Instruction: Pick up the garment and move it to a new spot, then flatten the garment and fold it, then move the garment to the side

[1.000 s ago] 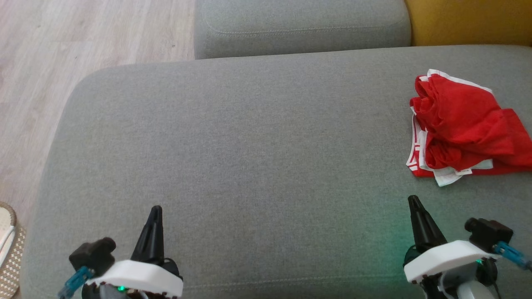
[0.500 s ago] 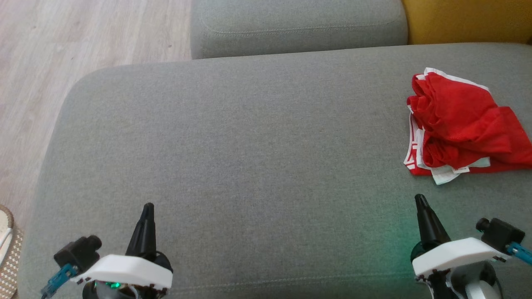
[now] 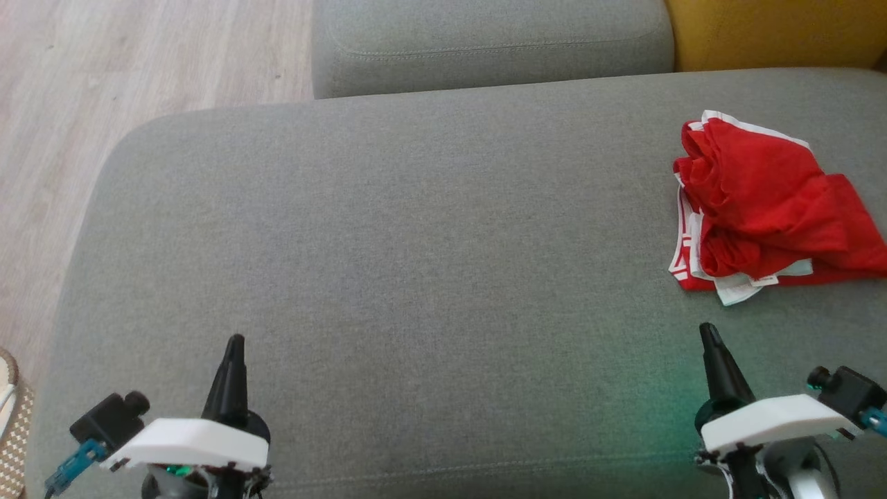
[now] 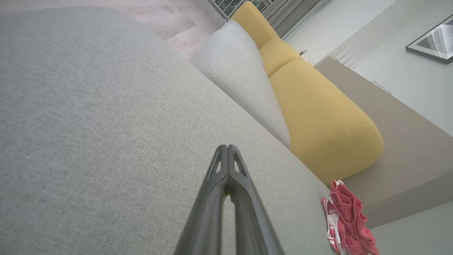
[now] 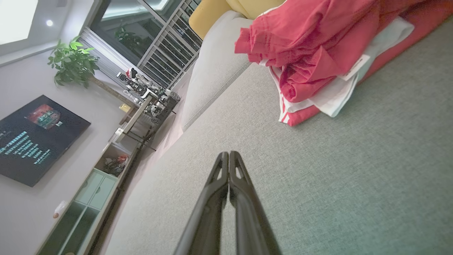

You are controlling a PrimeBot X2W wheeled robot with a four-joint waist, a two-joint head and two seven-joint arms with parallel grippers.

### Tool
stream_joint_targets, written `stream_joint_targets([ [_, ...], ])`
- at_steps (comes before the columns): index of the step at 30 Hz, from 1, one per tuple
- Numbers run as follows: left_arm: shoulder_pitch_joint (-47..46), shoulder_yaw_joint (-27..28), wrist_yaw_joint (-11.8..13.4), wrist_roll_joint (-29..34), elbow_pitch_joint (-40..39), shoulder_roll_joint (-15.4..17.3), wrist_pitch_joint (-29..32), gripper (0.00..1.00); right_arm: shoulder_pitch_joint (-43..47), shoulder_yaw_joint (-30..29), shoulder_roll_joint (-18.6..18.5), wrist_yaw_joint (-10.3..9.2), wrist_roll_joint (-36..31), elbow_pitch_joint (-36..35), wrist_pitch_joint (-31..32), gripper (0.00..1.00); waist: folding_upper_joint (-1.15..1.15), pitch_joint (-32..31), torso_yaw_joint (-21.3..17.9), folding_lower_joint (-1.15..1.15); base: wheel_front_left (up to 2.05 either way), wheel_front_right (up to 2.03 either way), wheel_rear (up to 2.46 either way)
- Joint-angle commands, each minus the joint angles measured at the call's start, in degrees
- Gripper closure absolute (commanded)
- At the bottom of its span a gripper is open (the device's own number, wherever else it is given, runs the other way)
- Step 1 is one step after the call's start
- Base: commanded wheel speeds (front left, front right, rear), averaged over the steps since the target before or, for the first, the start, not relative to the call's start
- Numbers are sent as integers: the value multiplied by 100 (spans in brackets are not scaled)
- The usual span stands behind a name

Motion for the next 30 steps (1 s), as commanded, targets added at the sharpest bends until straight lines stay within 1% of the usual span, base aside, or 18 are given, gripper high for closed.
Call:
stream_joint_targets([
  [1,-313,145,-42,-147,-151,91,39,100,-353,6,0,-1,156,-234,33,100,0,1,-4,0,0,0,0],
  [17,-461,367,-144,-1265,-37,102,311,100,-402,-105,3,-1,1229,-288,314,100,0,14,-69,0,0,0,0],
  [30,-567,532,-216,-2049,44,104,510,100,-436,-183,5,-1,1987,-327,514,100,0,23,-115,0,0,0,0],
])
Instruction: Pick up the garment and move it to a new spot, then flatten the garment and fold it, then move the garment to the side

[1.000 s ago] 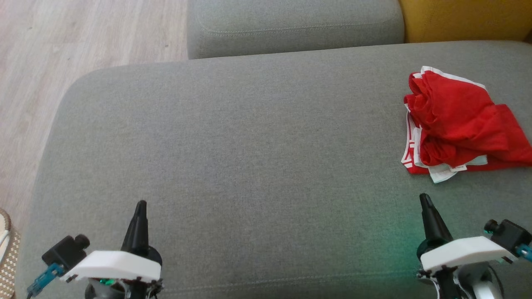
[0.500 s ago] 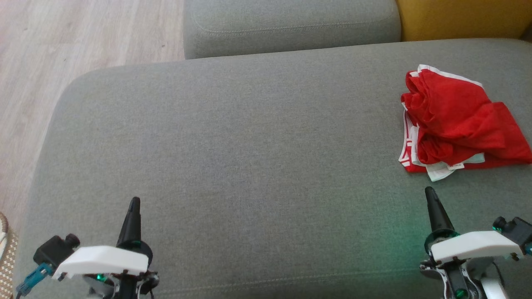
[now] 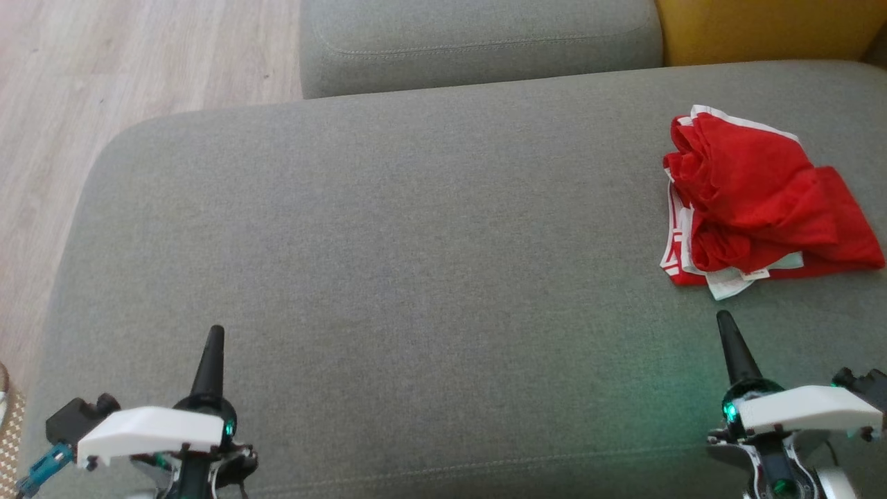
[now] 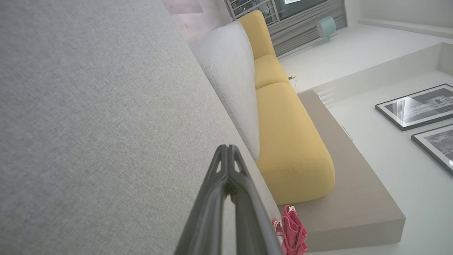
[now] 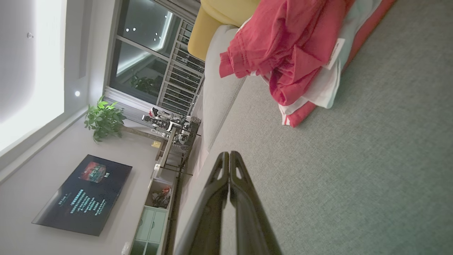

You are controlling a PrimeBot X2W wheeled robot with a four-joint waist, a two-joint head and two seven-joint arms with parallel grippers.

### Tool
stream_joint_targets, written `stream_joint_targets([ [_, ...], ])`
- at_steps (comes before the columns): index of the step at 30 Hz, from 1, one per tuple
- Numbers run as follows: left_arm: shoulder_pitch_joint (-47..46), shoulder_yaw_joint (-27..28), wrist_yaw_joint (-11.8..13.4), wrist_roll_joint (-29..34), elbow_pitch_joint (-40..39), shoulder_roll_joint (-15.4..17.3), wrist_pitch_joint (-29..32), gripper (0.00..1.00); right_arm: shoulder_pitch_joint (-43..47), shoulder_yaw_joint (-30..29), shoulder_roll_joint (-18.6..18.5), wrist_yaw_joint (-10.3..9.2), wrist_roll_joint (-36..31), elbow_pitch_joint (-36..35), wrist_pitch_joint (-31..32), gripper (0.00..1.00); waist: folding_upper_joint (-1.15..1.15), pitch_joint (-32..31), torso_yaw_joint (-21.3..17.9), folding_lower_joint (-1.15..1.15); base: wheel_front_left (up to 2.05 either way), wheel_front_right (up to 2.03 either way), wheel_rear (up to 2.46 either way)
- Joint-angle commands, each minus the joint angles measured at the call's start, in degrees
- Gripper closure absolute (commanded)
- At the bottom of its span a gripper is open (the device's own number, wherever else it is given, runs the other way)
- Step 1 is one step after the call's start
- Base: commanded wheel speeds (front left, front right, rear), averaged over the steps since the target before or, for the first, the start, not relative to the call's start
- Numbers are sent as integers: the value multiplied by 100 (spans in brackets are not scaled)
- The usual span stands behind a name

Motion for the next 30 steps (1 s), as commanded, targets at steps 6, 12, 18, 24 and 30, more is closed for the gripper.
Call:
stream_joint_targets([
  [6,-377,250,-94,-482,-125,99,131,100,-341,17,-1,0,483,-249,131,100,0,5,-24,0,0,0,0],
  [12,-430,336,-129,-869,-84,98,233,100,-358,-21,0,-1,860,-268,230,100,0,9,-47,0,0,0,0],
  [18,-483,423,-165,-1257,-43,96,336,100,-375,-61,1,-1,1240,-287,330,100,0,14,-70,0,0,0,0],
  [24,-546,526,-207,-1709,5,93,457,100,-395,-106,2,-1,1682,-309,446,100,0,19,-97,0,0,0,0],
  [30,-599,615,-243,-2096,46,89,562,100,-412,-145,3,-1,2061,-328,545,100,0,24,-120,0,0,0,0],
])
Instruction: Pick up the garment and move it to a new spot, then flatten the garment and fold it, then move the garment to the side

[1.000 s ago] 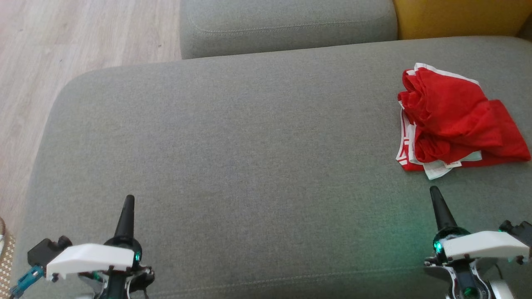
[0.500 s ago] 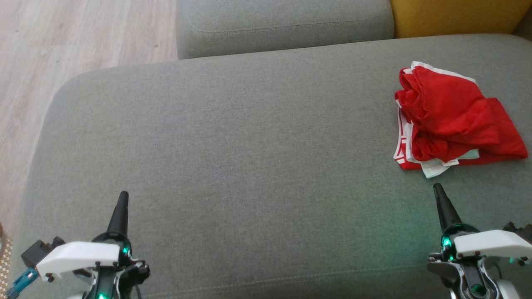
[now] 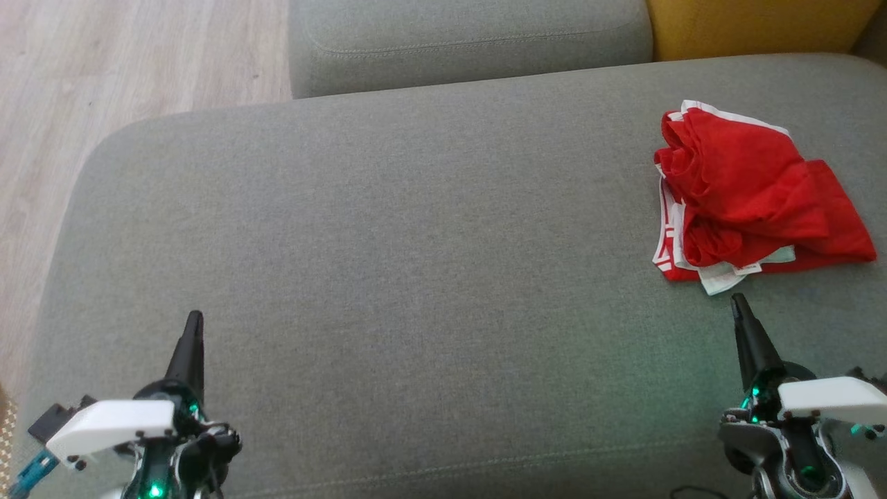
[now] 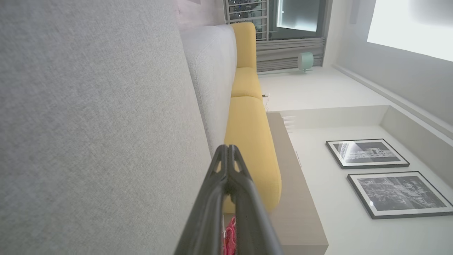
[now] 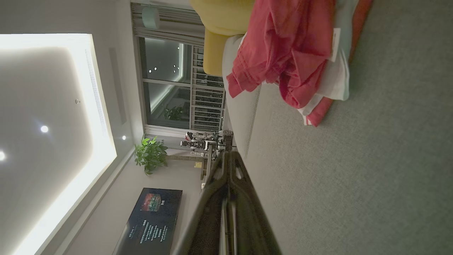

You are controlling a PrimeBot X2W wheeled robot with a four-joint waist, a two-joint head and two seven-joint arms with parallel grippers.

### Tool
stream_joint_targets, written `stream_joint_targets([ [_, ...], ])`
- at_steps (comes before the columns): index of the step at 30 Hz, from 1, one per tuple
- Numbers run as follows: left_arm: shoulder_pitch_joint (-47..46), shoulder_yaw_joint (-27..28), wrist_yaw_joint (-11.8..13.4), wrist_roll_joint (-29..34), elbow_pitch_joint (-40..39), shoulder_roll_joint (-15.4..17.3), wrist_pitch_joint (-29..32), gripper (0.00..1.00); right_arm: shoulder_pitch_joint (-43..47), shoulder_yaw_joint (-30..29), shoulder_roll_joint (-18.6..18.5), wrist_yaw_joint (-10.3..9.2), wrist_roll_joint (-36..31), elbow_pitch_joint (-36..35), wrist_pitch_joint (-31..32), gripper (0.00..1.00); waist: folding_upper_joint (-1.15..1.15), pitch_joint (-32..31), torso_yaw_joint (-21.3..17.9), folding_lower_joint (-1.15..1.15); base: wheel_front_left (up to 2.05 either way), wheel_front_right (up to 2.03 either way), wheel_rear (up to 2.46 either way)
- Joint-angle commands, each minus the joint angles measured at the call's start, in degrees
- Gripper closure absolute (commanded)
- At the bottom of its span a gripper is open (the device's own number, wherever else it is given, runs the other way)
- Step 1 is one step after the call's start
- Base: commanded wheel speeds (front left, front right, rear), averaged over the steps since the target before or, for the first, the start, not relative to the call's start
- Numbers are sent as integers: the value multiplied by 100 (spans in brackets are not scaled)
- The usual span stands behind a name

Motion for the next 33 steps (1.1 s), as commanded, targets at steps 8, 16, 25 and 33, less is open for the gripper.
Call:
stream_joint_targets([
  [8,-413,332,-90,-571,-105,85,162,100,-299,43,0,-1,561,-242,174,100,0,6,-29,0,0,0,0],
  [16,-415,351,-90,-556,-104,72,176,100,-299,43,0,-1,561,-242,174,100,0,6,-29,0,0,0,0],
  [25,-416,373,-90,-537,-103,56,194,100,-299,43,0,-1,561,-242,174,100,0,6,-29,0,0,0,0],
  [33,-418,391,-90,-522,-102,43,209,100,-299,43,0,-1,561,-242,173,100,0,6,-29,0,0,0,0],
])
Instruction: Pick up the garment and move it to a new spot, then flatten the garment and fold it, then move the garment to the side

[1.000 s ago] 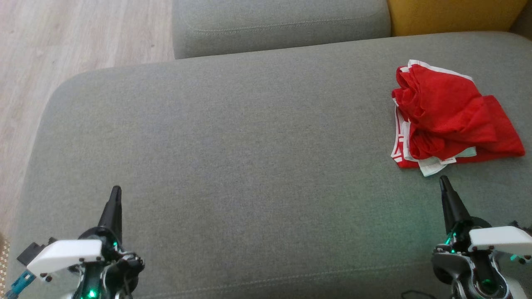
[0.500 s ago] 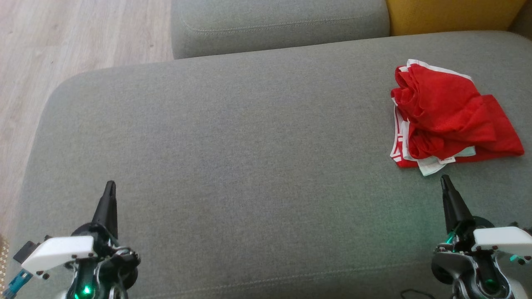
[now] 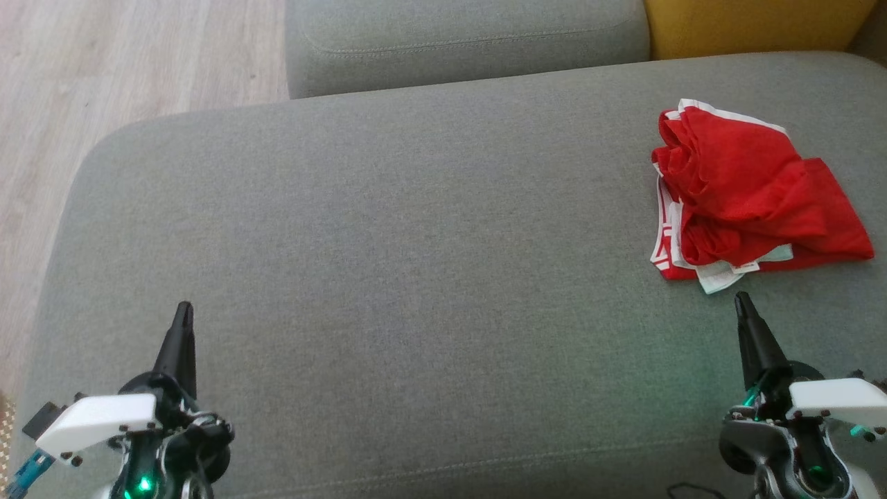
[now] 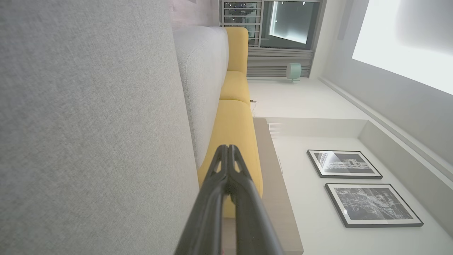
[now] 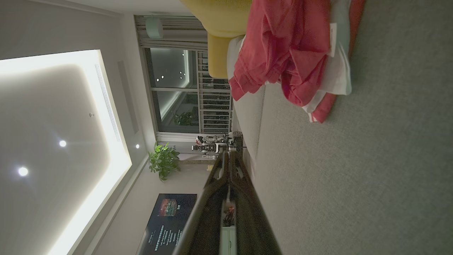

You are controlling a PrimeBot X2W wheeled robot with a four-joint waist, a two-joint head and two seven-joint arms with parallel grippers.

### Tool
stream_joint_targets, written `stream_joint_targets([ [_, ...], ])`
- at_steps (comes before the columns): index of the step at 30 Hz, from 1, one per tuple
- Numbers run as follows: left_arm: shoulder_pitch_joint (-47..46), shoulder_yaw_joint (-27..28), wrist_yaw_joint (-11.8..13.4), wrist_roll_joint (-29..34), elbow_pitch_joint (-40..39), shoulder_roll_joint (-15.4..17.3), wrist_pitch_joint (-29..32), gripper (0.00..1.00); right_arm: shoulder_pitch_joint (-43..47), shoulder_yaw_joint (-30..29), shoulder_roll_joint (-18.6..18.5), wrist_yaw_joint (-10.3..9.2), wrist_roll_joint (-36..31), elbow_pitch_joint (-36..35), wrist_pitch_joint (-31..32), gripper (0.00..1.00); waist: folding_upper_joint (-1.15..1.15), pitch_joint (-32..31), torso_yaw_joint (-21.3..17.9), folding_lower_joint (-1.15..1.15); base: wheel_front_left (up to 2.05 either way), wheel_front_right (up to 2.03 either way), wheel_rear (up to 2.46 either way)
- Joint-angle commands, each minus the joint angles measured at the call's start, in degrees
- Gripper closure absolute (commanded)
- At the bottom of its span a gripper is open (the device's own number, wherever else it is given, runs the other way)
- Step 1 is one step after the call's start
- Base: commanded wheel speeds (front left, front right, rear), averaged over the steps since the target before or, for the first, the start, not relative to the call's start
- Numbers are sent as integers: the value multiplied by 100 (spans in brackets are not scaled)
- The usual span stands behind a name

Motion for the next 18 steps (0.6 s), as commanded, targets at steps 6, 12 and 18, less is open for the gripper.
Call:
stream_joint_targets([
  [6,-298,224,-41,36,-151,54,42,100,-299,99,0,-1,33,-224,32,100,0,0,0,0,0,0,0],
  [12,-299,236,-41,45,-150,45,51,100,-299,99,0,-1,33,-224,32,100,0,0,0,0,0,0,0],
  [18,-300,247,-41,55,-150,37,60,100,-299,99,0,-1,33,-224,32,100,0,0,0,0,0,0,0],
])
